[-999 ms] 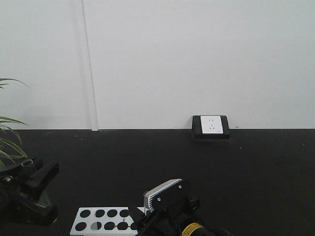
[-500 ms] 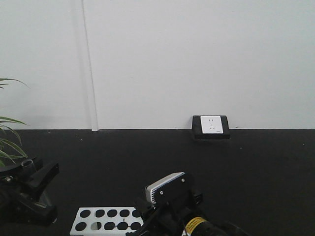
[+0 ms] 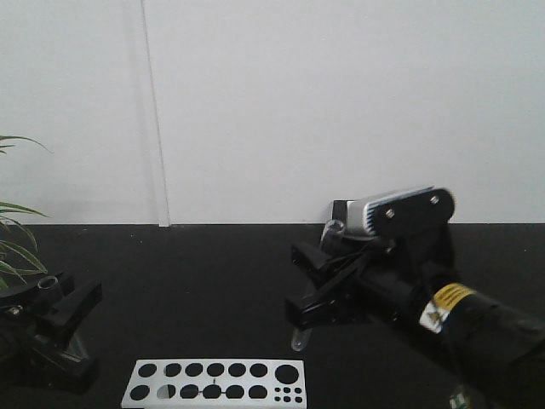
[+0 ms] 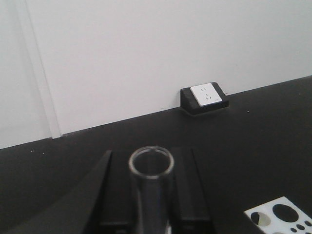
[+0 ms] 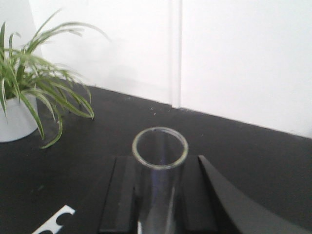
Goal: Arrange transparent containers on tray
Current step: 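Lift both held tubes up out of the rack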
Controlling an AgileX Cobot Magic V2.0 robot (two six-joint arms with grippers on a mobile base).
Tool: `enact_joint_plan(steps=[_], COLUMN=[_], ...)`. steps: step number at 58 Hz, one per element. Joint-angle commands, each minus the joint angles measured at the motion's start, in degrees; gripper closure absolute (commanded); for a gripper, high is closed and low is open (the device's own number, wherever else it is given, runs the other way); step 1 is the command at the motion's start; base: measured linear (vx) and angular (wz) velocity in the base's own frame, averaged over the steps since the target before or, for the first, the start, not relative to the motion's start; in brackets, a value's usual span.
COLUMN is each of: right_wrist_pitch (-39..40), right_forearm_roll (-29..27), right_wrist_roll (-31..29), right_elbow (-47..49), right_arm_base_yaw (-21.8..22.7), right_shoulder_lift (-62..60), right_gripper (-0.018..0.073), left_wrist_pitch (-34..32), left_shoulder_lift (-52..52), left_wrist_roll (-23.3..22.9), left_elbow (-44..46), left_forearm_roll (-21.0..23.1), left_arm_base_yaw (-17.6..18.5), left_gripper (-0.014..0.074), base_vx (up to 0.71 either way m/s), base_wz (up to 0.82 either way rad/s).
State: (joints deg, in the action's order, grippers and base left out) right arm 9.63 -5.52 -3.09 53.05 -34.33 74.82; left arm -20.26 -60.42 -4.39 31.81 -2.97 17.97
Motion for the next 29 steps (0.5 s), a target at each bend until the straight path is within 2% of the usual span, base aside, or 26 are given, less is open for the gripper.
enact_joint_plan(steps=[1, 8, 13, 24, 25, 29], right_wrist_pitch=[-3.3, -11.5, -16.2, -15.5, -15.5, -15.7], right_forearm_roll=[0.2, 0.1, -0.1, -1.6, -1.6, -1.6], right_wrist_roll=[-2.1, -3.6, -3.6, -1.7, -1.6, -1.6], right_elbow=[4.8, 6.4, 5.9, 2.0, -0.1, -1.1], right_arm_base_yaw=[1.3, 1.3, 1.3, 1.2, 1.2, 1.2], right_shoulder_lift=[-5.9, -9.8, -11.7, -17.4, -20.8, -22.7], right_gripper=[0.0483, 0.0483, 0.0482, 0.0481, 0.0481, 0.0481], left_wrist_pitch=[-4.4, 1.5, 7.1, 10.2, 14.1, 16.4], left_shoulder_lift=[1.4, 1.4, 1.4, 6.4, 10.7, 14.1], left_wrist_roll=[0.1, 0.1, 0.1, -0.6, -0.6, -0.6], left_elbow=[2.0, 5.3, 8.9, 11.3, 11.3, 11.3], left_forearm_roll=[0.4, -0.3, -3.0, -3.4, -3.4, -3.4], left_arm_base_yaw=[0.4, 0.4, 0.4, 0.4, 0.4, 0.4], left_gripper=[0.0503, 0.0500, 0.0498, 0.0496, 0.0496, 0.0496], base_vx=[0.00, 0.00, 0.00, 0.00, 0.00, 0.00], base_wz=[0.00, 0.00, 0.00, 0.00, 0.00, 0.00])
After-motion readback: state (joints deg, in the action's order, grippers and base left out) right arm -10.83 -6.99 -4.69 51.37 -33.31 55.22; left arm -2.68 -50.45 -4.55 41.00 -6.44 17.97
